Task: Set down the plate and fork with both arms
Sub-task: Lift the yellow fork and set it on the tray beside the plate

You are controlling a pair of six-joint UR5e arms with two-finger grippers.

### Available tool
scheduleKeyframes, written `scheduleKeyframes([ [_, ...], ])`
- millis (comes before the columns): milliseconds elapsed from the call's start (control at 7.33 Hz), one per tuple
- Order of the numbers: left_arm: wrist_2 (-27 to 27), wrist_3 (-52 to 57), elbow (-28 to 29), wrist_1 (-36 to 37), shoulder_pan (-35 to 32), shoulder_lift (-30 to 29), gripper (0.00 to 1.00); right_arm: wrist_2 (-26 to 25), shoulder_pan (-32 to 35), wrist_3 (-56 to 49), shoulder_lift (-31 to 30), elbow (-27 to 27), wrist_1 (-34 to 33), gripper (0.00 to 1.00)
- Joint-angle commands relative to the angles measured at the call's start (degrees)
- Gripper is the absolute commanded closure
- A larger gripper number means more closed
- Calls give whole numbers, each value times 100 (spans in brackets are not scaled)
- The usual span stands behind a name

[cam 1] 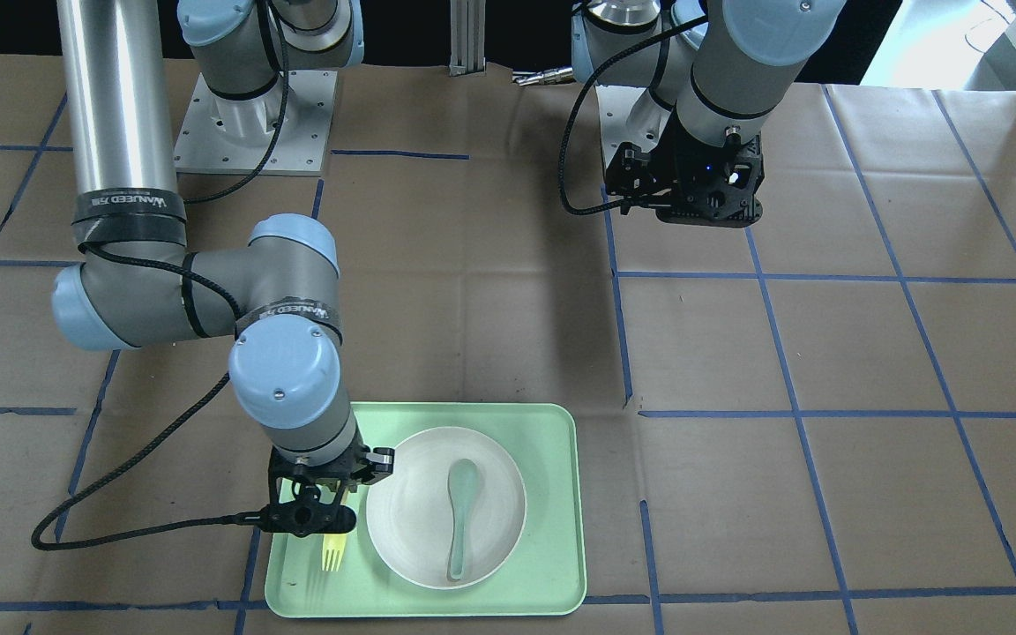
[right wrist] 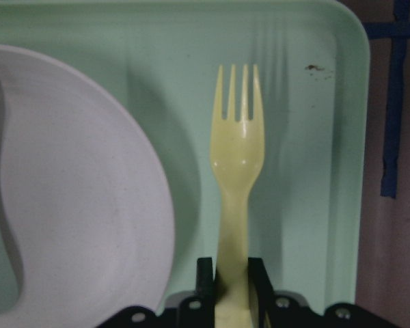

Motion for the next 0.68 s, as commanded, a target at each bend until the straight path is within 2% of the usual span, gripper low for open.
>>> scheduleKeyframes([
  [0,0,0,2,0,0,-9,0,59,-211,-247,8,441,-499,98],
  [273,9,0,2,0,0,17,0,50,-220,-256,123,521,-634,94],
  [545,0,0,-7,0,0,17,0,15,-229,-256,71,513,-625,0],
])
